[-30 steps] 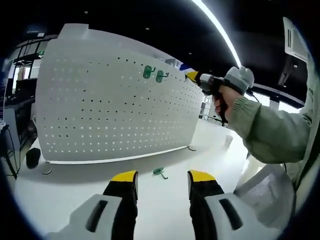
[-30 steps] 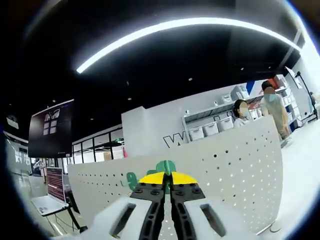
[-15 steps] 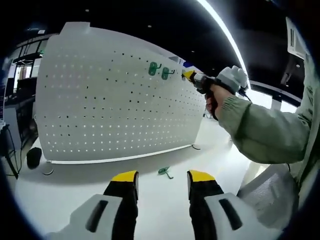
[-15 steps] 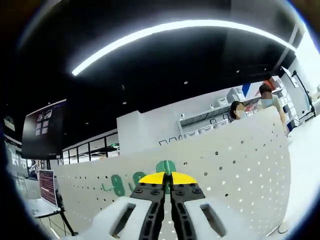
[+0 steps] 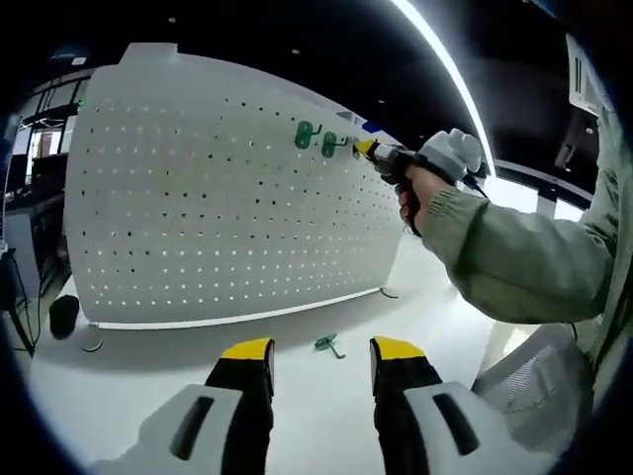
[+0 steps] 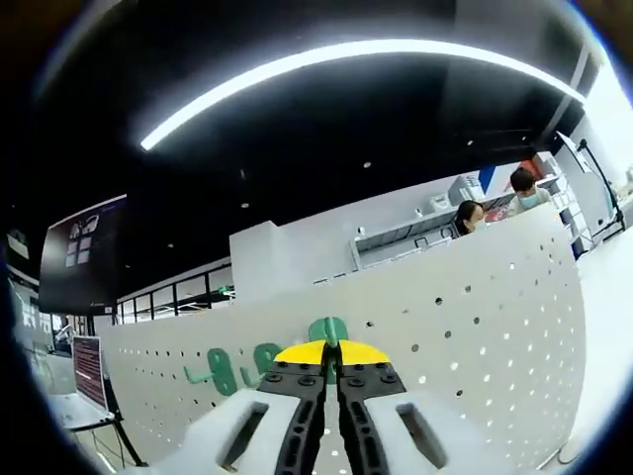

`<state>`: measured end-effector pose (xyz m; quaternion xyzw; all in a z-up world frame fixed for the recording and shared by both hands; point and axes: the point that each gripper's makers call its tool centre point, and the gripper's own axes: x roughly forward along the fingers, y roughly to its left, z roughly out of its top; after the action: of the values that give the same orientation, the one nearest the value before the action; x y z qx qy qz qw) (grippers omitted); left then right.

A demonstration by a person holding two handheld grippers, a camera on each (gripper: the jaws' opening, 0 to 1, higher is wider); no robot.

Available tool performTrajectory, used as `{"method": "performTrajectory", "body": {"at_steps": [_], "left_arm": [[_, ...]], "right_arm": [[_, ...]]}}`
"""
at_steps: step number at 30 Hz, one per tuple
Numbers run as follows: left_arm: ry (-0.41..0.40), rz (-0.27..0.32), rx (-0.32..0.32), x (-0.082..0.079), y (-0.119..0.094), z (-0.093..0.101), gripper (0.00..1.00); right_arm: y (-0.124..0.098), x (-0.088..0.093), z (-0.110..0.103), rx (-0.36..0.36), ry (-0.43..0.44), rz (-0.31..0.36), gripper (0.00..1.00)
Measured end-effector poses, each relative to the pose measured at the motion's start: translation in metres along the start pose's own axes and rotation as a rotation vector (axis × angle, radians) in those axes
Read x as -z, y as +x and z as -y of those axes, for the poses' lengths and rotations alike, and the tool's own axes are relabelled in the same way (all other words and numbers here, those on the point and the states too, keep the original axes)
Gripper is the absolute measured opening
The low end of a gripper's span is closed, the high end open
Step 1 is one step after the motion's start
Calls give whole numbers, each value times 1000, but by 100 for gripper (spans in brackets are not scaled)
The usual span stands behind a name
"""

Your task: Insert the hook assembly into the mounting plate slot until the hook locks in place.

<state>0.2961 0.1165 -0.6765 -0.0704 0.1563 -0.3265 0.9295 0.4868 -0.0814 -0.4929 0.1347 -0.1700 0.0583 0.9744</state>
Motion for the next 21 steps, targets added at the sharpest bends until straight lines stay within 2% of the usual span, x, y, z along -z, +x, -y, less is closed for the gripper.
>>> {"method": "performTrajectory", "body": {"at_steps": [10,21], "left_arm": [[-4,-4,-9,3,-4,-2,40],[-7,-5,-10,3,-3,-3,40]], "right_arm": [[5,4,3,13,9,1,0],[5,9,3,18,-27,-7,0]]}}
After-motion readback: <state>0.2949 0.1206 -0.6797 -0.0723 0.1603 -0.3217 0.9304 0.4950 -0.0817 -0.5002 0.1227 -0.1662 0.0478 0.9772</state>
